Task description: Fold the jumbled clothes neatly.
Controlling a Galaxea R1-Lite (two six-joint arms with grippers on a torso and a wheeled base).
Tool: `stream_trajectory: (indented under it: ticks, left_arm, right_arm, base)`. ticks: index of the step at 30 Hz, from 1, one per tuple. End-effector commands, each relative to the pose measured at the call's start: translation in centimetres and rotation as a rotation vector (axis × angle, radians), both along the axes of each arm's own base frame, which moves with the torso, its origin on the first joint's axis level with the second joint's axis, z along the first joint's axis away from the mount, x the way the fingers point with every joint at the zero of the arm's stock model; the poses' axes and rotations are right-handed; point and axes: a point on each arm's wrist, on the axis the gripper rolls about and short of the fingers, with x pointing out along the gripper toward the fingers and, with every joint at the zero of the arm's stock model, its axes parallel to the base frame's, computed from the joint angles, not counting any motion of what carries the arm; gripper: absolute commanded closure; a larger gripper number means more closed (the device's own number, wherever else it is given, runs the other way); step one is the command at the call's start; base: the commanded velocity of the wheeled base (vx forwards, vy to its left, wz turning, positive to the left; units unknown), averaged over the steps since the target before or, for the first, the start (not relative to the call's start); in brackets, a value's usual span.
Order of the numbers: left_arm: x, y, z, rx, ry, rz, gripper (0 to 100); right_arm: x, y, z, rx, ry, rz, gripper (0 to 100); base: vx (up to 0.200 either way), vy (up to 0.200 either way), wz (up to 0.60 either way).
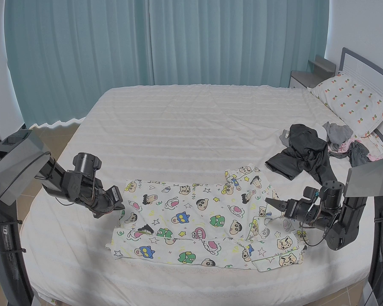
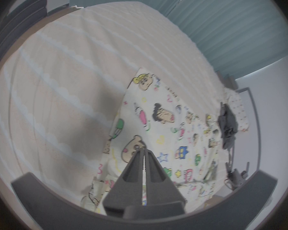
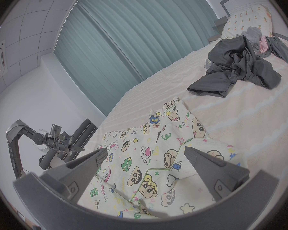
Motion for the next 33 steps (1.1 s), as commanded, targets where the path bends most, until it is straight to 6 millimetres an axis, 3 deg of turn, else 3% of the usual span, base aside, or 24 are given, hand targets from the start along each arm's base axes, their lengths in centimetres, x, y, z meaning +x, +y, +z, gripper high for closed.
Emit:
stream_trajectory:
  ticks: [1, 6, 11, 12, 15, 20, 30, 33]
  left_arm:
    - [-1.6, 1.0, 2.4, -0.089, -0.121, 0.05, 100]
    - [-1.6, 1.4, 1.3, -0.105, -0.314, 0.068, 100]
    - [-1.0, 1.4, 1.3, -0.084, -0.358, 0.105, 100]
    - [-1.0, 1.4, 1.3, -0.084, -0.358, 0.105, 0]
    - [0.4, 1.2, 1.7, -0.07, -0.397, 0.119, 0]
    - [2.1, 0.2, 0.4, -0.009, -0.387, 0.098, 0]
    - [1.3, 0.2, -0.6, 0.023, -0.344, 0.083, 0]
    - [1.1, 0.2, -0.8, 0.024, -0.34, 0.081, 0]
  right_arm:
    - [0.0, 0.1, 0.0, 0.0, 0.001, 0.003, 0]
    - [-0.1, 0.1, -0.1, 0.0, 0.004, 0.003, 0]
    - [-0.1, 0.1, -0.2, 0.0, 0.005, 0.003, 0]
    - [-0.1, 0.1, -0.2, 0.0, 0.005, 0.003, 0]
    - [-0.1, 0.1, -0.3, -0.001, 0.01, 0.003, 0]
    - [-0.1, 0.1, -0.3, -0.001, 0.01, 0.003, 0]
    - [-0.1, 0.1, -0.3, -0.005, 0.009, 0.005, 0]
    - [-0.1, 0.1, -0.3, -0.005, 0.009, 0.003, 0]
  base:
    - [0.0, 0.0, 0.0]
    - [0.0, 0.0, 0.0]
    - [0.0, 0.0, 0.0]
    - [0.0, 0.0, 0.0]
    - [0.0, 0.0, 0.0]
    - [0.0, 0.0, 0.0]
    - [0.0, 0.0, 0.0]
    - [0.2, 0.0, 0.0]
